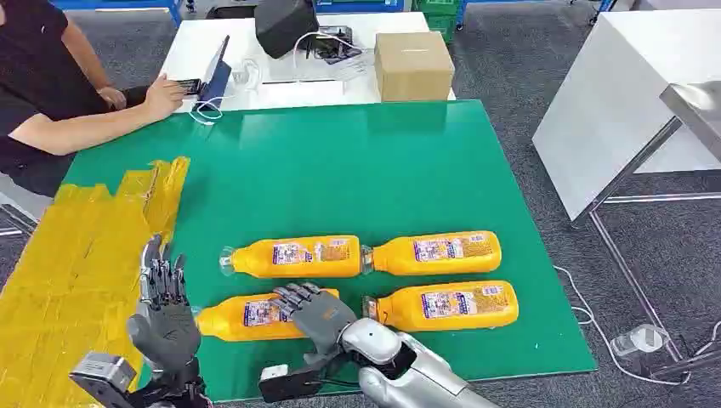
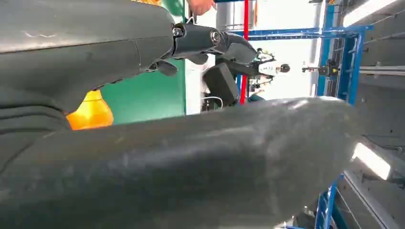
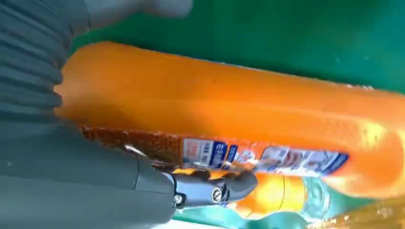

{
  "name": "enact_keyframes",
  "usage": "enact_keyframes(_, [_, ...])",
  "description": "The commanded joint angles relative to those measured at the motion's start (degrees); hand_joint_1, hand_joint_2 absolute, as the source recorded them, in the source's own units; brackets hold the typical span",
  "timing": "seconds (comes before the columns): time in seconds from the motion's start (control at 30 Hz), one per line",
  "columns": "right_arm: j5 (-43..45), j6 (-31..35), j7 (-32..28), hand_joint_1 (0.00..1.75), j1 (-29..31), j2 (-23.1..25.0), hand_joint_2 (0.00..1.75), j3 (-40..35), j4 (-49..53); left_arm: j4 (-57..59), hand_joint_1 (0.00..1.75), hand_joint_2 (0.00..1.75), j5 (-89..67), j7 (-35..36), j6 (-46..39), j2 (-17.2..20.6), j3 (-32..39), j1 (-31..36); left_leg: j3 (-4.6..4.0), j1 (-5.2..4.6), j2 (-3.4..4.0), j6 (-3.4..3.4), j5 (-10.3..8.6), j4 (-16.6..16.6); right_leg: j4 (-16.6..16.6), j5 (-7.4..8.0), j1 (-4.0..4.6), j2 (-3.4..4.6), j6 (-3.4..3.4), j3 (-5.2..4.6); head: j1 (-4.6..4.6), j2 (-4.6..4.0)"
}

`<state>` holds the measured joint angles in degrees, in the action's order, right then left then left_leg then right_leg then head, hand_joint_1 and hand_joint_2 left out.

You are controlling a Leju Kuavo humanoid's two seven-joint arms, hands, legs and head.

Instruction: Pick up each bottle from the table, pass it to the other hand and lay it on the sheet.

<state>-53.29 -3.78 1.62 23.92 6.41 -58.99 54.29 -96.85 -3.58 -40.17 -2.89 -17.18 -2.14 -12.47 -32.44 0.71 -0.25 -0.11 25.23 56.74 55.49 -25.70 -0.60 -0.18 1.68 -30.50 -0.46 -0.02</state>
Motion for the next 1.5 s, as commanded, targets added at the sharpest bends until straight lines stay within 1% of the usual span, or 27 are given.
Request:
enact_keyframes(0.03, [1.26, -3.35, -1.57, 1.75, 4.1, 0.75, 1.75, -8.37, -13.46, 3.93, 0.0, 0.0, 0.75, 0.17, 0.2, -0.35, 0.88, 2.15, 0.24, -0.01, -0.05, 0.03, -0.02, -0.16, -0.17, 0.0, 0.0, -0.06, -0.05, 0.27, 0.0, 0.0])
enact_keyframes(0.2, [1.55, -3.73, -1.89, 1.75, 4.49, 0.79, 1.75, -8.96, -13.92, 3.66, 0.0, 0.0, 0.89, 0.17, 0.14, -0.42, 0.82, 2.13, 0.25, 0.0, -0.04, 0.02, -0.02, -0.15, -0.16, 0.0, 0.01, -0.05, -0.05, 0.27, 0.0, 0.0])
enact_keyframes(0.23, [5.57, -2.23, -0.1, 1.75, 3.69, 0.06, 1.75, -10.14, -14.15, -2.37, 0.0, 0.0, 6.3, 0.17, -15.02, -2.82, 3.9, 0.18, 0.38, 0.01, -0.01, 0.01, -0.01, -0.14, -0.16, 0.01, 0.02, 0.02, -0.06, 0.38, -0.02, 0.0])
enact_keyframes(0.27, [5.57, -2.23, -0.1, 1.75, 3.69, 0.06, 1.75, -10.14, -14.15, -2.37, 0.0, 0.0, 6.3, 0.17, -15.02, -2.82, 3.9, 0.18, 0.42, 0.01, -0.06, 0.01, -0.01, -0.11, -0.13, 0.0, 0.01, 0.0, -0.04, 0.4, -0.02, 0.0])
enact_keyframes(0.33, [7.14, 0.46, 0.97, 1.75, 2.39, 0.44, 1.75, -8.91, -14.25, -6.09, 0.0, 0.0, 11.93, 0.17, -21.57, -2.82, 5.88, -1.64, 0.63, 0.03, 0.02, 0.01, 0.03, -0.09, -0.13, -0.01, 0.04, 0.1, -0.04, 0.59, 0.0, 0.0])
enact_keyframes(0.37, [8.05, 1.58, 1.03, 1.75, 1.97, 0.8, 1.75, -8.11, -14.2, -7.43, 0.0, 0.0, 12.0, 0.17, -23.89, -2.82, 6.65, -2.31, 0.67, 0.06, 0.02, 0.01, 0.01, -0.15, -0.21, 0.01, 0.07, 0.09, -0.07, 0.63, 0.0, 0.0])
enact_keyframes(0.4, [8.05, 1.58, 1.03, 1.75, 1.97, 0.8, 1.75, -8.11, -14.2, -7.43, 0.0, 0.0, 12.0, 0.17, -23.89, -2.82, 6.65, -2.31, 0.7, 0.06, 0.07, 0.0, 0.04, -0.14, -0.18, 0.0, 0.06, 0.14, -0.07, 0.64, 0.0, 0.0])
enact_keyframes(0.43, [9.48, 2.81, 1.14, 1.75, 1.4, 1.54, 1.75, -6.68, -13.79, -9.23, 0.0, 0.0, 12.35, 0.17, -25.66, -2.82, 8.02, -3.47, 0.74, 0.07, 0.1, -0.01, 0.05, -0.15, -0.19, 0.0, 0.08, 0.17, -0.08, 0.68, -0.02, 0.0])
enact_keyframes(0.47, [11.77, 5.4, 0.49, 1.75, 0.35, 2.29, 1.75, -4.18, -13.03, -10.33, 0.0, 0.0, 12.15, 0.17, -29.26, -2.82, 8.83, -4.04, 0.74, 0.06, 0.09, -0.01, 0.07, -0.1, -0.12, -0.02, 0.05, 0.17, -0.07, 0.67, -0.02, 0.0])
enact_keyframes(0.6, [11.77, 5.4, 0.49, 1.75, 0.35, 2.29, 1.75, -4.18, -13.03, -10.33, 0.0, 0.0, 12.15, 0.17, -29.26, -2.82, 8.83, -4.04, 0.69, 0.11, -0.07, 0.03, -0.01, -0.14, -0.19, -0.02, 0.09, 0.01, -0.11, 0.56, 0.02, 0.0])
enact_keyframes(0.63, [11.77, 5.4, 0.49, 1.75, 0.35, 2.29, 1.75, -4.18, -13.03, -10.33, 0.0, 0.0, 12.15, 0.17, -29.26, -2.82, 8.83, -4.04, 0.79, 0.08, -0.01, -0.01, 0.11, -0.13, -0.12, -0.09, 0.06, 0.07, -0.11, 0.21, 0.0, 0.0])
enact_keyframes(0.7, [11.77, 5.4, 0.49, 1.75, 0.35, 2.29, 1.75, -4.18, -13.03, -10.33, 0.0, 0.0, 12.15, 0.17, -29.26, -2.82, 8.83, -4.04, 0.8, 0.12, 0.02, -0.01, 0.15, -0.15, -0.17, -0.08, 0.09, 0.1, -0.13, 0.21, 0.0, 0.0])
enact_keyframes(0.73, [15.07, 7.68, -1.37, 1.75, -1.3, 2.84, 1.75, -0.9, -11.25, -9.85, 0.0, 0.0, 10.76, 0.17, -34.07, -2.82, 9.17, -4.12, 0.77, 0.11, 0.01, 0.0, 0.13, -0.17, -0.2, -0.06, 0.1, 0.08, -0.14, 0.19, 0.0, 0.0])
enact_keyframes(0.77, [17.87, 8.98, -3.18, 1.75, -3.09, 3.14, 1.75, 1.89, -9.36, -8.99, 0.0, 1.75, 9.61, 0.17, -37.11, -2.82, 10.46, -4.42, 0.71, 0.12, -0.03, 0.03, 0.1, -0.2, -0.25, -0.03, 0.11, 0.04, -0.15, 0.16, 0.0, 0.0])
enact_keyframes(0.8, [20.08, 11.37, -5.12, 1.75, -5.27, 3.33, 1.75, 4.49, -5.68, -9.62, 0.0, 1.75, 12.23, 0.17, -37.11, -2.82, 11.48, -4.9, 0.97, 0.09, 0.03, -0.02, 0.19, -0.17, -0.17, -0.12, 0.08, 0.12, -0.13, 0.36, 0.0, 0.0])
enact_keyframes(0.87, [22.01, 13.91, -7.14, 1.75, -9.52, 2.81, 1.75, 8.33, 2.91, -7.83, 0.0, 1.75, 16.48, 0.17, -31.79, -2.82, 11.83, -5.23, 1.0, 0.09, 0.03, -0.03, 0.22, -0.15, -0.14, -0.15, 0.08, 0.11, -0.14, 0.38, 0.02, 0.0])
enact_keyframes(0.9, [23.06, 15.85, -9.29, 1.75, -12.73, 2.12, 1.75, 10.67, 9.49, -3.26, 0.0, 1.75, 19.57, 0.17, -23.02, -2.82, 11.18, -4.45, 1.01, 0.07, 0.0, -0.03, 0.23, -0.14, -0.12, -0.16, 0.06, 0.09, -0.13, 0.45, 0.02, 0.0])
enact_keyframes(0.93, [23.44, 16.69, -10.77, 1.75, -15.2, 1.45, 1.75, 12.4, 14.78, -0.36, 0.0, 1.75, 20.92, 1.78, -13.61, -2.79, 10.86, -3.2, 0.94, 0.09, 0.0, -0.03, 0.23, -0.16, -0.14, -0.16, 0.08, 0.08, -0.17, 0.4, 0.0, 0.0])
enact_keyframes(0.97, [23.95, 17.76, -13.3, 1.75, -17.93, 0.89, 1.75, 14.34, 20.57, 2.81, 0.0, 1.75, 18.97, 5.11, -5.93, -2.65, 10.45, -1.18, 0.86, 0.07, -0.15, -0.02, 0.19, -0.2, -0.18, -0.16, 0.06, -0.07, -0.15, 0.64, 0.0, 0.0])
enact_keyframes(1.0, [24.06, 17.9, -14.27, 1.75, -18.98, 0.45, 1.75, 15.06, 23.67, 4.66, 0.0, 1.75, 18.26, 5.92, -1.97, -2.66, 10.06, -0.31, 0.73, 0.04, -0.34, -0.01, 0.13, -0.16, -0.15, -0.19, 0.02, -0.26, -0.13, 0.71, -0.02, 0.0])
enact_keyframes(1.03, [25.2, 17.61, -16.58, 1.75, -19.78, 0.24, 1.75, 15.72, 26.41, 6.43, 0.0, 1.75, 18.95, 7.54, 5.75, -1.3, 7.98, -0.02, 0.69, 0.08, -0.48, 0.01, 0.17, -0.2, -0.24, -0.25, 0.08, -0.42, -0.18, 0.75, -0.02, 0.0])
enact_keyframes(1.07, [26.21, 17.07, -18.6, 1.75, -20.38, 0.32, 1.75, 16.36, 28.42, 8.03, 0.0, 1.75, 20.76, 8.75, 13.03, -1.02, 6.84, -0.04, 0.56, 0.01, -0.47, 0.01, 0.12, -0.06, -0.05, -0.23, -0.01, -0.36, -0.09, 0.45, 0.0, 0.0])
enact_keyframes(1.1, [26.27, 16.99, -18.64, 1.75, -20.42, 0.41, 1.75, 16.6, 28.73, 8.31, 0.0, 1.75, 20.6, 8.59, 13.61, -1.43, 6.91, -0.41, 0.41, 0.01, -0.47, 0.03, 0.1, -0.04, -0.03, -0.19, -0.02, -0.32, -0.08, 0.28, 0.04, 0.0])
enact_keyframes(1.13, [26.28, 16.99, -18.85, 1.75, -20.38, 0.57, 1.75, 16.75, 28.63, 8.33, 0.0, 1.75, 20.56, 8.52, 15.27, -1.12, 6.18, -0.65, 0.31, 0.02, -0.47, 0.06, 0.12, -0.04, -0.06, -0.2, 0.0, -0.34, -0.09, 0.31, 0.0, 0.0])
enact_keyframes(1.17, [27.29, 16.66, -21.23, 1.75, -20.29, 0.83, 1.75, 16.86, 28.75, 8.46, 0.0, 1.75, 21.72, 9.01, 19.88, -0.28, 4.93, -1.12, 0.21, 0.02, -0.23, 0.08, 0.11, -0.08, -0.08, -0.11, -0.01, -0.12, -0.07, 0.3, -0.02, 0.0])
enact_keyframes(1.33, [26.95, 14.68, -22.56, 1.75, -19.19, 1.78, 1.75, 16.75, 26.71, 7.26, 0.0, 1.75, 19.85, 8.1, 27.03, 0.5, 2.59, -3.14, 0.27, -0.06, -0.1, 0.08, 0.16, -0.07, -0.08, -0.15, -0.03, -0.03, -0.11, 0.34, 0.0, 0.0])
enact_keyframes(1.5, [26.87, 14.49, -22.74, 1.75, -19.07, 1.93, 1.75, 16.78, 26.39, 7.43, 0.0, 1.75, 19.83, 8.11, 27.87, 0.59, 2.33, -3.11, 0.21, -0.05, -0.06, 0.05, 0.13, -0.08, -0.07, -0.1, -0.02, 0.02, -0.12, 0.25, 0.02, 0.0])
